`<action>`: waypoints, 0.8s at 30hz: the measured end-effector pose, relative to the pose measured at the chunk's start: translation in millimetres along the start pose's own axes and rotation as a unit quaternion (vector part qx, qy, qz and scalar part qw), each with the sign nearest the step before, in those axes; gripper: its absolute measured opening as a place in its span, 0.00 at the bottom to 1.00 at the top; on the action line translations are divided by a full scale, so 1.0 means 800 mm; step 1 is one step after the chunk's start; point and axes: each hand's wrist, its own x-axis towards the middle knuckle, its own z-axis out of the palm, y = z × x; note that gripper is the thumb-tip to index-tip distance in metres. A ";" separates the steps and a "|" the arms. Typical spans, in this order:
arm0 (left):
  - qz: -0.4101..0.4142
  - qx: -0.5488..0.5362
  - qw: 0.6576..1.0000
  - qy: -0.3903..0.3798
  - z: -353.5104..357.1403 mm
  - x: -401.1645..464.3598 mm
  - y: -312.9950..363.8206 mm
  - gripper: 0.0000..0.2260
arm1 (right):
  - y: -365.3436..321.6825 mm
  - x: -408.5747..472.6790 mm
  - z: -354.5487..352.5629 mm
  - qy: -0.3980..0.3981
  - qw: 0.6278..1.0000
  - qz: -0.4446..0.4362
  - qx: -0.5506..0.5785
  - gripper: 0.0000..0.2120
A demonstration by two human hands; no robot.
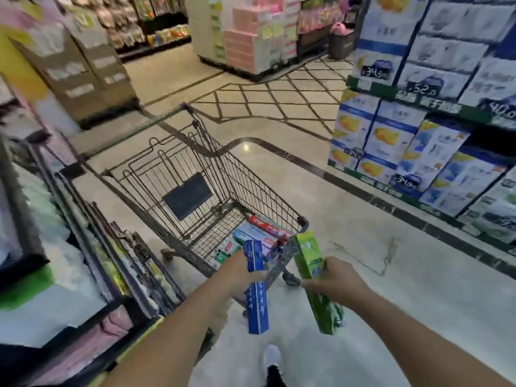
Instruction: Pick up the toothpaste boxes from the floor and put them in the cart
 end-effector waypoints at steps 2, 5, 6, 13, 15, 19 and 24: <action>-0.028 -0.027 0.999 0.012 -0.023 0.039 -0.010 0.13 | -0.028 0.046 -0.003 -0.023 1.000 -0.011 0.002 0.22; -0.062 -0.052 0.996 0.022 -0.058 0.102 -0.028 0.18 | -0.067 0.114 -0.005 -0.047 0.999 -0.020 -0.010 0.19; -0.076 -0.056 0.995 0.022 -0.069 0.119 -0.033 0.17 | -0.080 0.136 -0.006 -0.054 0.998 -0.020 -0.017 0.19; -0.170 -0.142 0.975 0.034 -0.102 0.231 -0.069 0.11 | -0.148 0.284 0.005 -0.088 0.994 -0.028 -0.059 0.11; -0.203 -0.163 0.965 0.027 -0.093 0.263 -0.084 0.15 | -0.154 0.328 0.023 -0.092 0.990 -0.032 -0.104 0.13; -0.278 -0.207 0.937 0.039 -0.053 0.331 -0.122 0.19 | -0.147 0.415 0.077 -0.116 0.980 -0.045 -0.156 0.15; -0.322 -0.202 0.924 0.040 0.006 0.399 -0.158 0.15 | -0.118 0.509 0.145 -0.185 0.955 -0.058 -0.226 0.13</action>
